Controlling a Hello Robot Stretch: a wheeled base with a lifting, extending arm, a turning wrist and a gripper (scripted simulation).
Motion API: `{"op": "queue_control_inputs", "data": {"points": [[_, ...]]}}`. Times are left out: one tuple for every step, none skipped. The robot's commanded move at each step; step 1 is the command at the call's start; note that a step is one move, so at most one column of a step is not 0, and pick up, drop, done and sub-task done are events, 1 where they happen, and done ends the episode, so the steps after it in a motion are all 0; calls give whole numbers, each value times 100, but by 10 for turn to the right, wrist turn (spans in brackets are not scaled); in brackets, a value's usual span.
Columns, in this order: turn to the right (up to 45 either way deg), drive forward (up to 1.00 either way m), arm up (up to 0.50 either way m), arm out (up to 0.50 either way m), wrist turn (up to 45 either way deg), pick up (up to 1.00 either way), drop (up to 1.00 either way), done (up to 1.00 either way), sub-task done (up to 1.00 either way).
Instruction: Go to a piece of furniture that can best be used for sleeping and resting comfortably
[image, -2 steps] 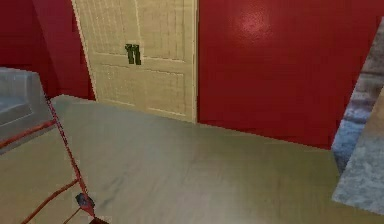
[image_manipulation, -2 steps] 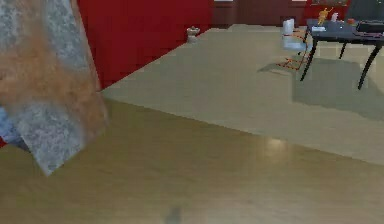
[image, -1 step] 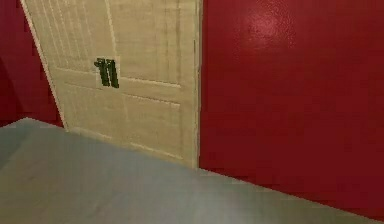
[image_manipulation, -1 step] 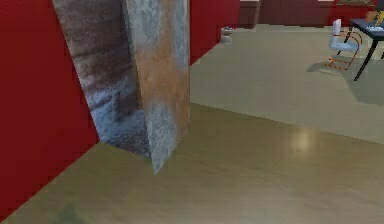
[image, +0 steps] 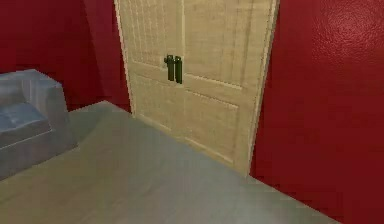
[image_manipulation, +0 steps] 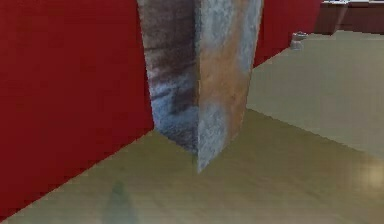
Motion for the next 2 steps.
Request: {"op": "queue_control_inputs", "data": {"points": [[0, 75, 0, 0, 0, 0, 0, 0, 0], [-450, 0, 0, 0, 0, 0, 0, 0, 0]]}}
